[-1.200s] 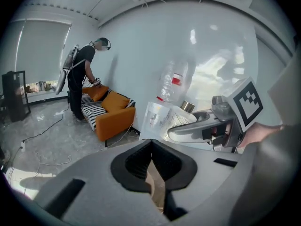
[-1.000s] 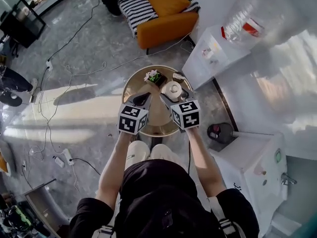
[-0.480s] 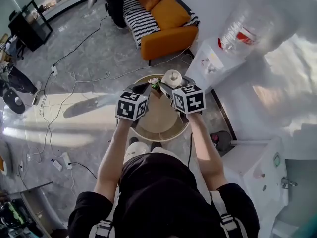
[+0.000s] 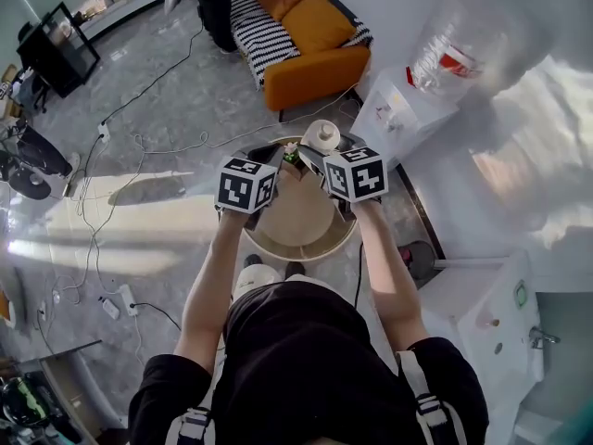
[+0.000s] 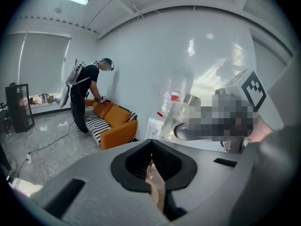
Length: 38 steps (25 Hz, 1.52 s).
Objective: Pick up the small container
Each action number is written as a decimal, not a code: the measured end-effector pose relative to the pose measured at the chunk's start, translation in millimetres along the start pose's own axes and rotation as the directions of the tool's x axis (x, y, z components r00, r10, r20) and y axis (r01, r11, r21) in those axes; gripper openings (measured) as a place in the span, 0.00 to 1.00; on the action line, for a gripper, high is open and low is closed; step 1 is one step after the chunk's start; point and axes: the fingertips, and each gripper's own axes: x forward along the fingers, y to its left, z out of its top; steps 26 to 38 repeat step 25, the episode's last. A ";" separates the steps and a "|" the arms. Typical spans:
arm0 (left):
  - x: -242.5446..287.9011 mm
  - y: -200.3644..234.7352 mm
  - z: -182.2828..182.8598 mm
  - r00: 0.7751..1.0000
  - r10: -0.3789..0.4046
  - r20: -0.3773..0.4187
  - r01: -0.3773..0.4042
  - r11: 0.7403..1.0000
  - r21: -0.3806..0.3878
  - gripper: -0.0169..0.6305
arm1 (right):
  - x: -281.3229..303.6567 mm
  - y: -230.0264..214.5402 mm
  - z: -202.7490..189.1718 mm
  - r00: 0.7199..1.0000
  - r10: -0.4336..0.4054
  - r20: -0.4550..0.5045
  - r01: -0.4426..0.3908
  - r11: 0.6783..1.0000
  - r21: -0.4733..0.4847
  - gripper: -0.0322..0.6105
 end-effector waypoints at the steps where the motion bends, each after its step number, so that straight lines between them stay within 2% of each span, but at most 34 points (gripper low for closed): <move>1: 0.2 -1.1 -0.8 1.000 -0.001 -0.001 0.001 1.000 0.000 0.05 | -0.2 -0.5 -1.5 1.000 -0.003 -0.002 0.003 1.000 -0.003 0.56; 38: 1.9 -5.9 0.3 1.000 -0.018 -0.008 0.018 1.000 0.013 0.05 | -3.9 3.6 4.9 1.000 0.008 0.015 -0.008 1.000 -0.008 0.56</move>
